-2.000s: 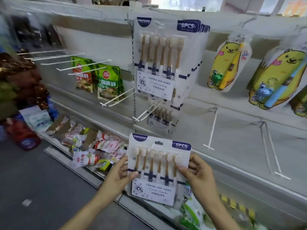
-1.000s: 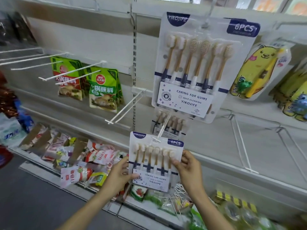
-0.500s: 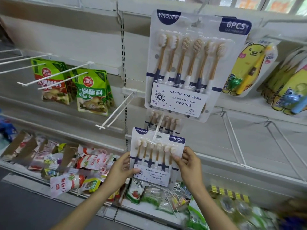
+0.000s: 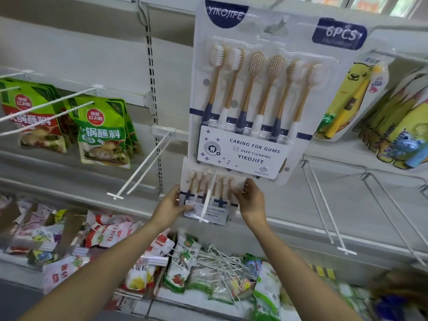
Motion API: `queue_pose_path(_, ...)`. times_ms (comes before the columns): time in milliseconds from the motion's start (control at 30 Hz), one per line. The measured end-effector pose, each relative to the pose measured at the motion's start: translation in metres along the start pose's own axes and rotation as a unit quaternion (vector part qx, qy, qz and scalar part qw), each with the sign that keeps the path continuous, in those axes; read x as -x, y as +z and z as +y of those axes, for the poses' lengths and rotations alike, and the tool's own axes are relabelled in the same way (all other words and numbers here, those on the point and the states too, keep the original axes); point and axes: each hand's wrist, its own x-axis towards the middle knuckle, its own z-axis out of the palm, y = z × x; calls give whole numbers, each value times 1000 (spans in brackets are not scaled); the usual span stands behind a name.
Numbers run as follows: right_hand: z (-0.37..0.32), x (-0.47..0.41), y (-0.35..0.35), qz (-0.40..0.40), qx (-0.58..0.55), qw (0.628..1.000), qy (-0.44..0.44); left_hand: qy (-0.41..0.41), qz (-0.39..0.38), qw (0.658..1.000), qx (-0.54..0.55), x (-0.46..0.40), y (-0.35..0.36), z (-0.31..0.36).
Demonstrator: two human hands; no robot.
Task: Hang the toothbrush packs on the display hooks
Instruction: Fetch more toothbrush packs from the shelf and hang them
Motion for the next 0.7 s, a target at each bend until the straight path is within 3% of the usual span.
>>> queue_pose_path(333,15,-3,-6,17,96,995,0,3,14,996,-86,-22,12,-7)
queue_pose_path(567,39,28,-48,12,134,991,6,-62,19,983,-171,-7,30,-43)
queue_pose_path(700,49,54,-75,-4,204,979,-18,-8,6,983,-183,11,55,-34)
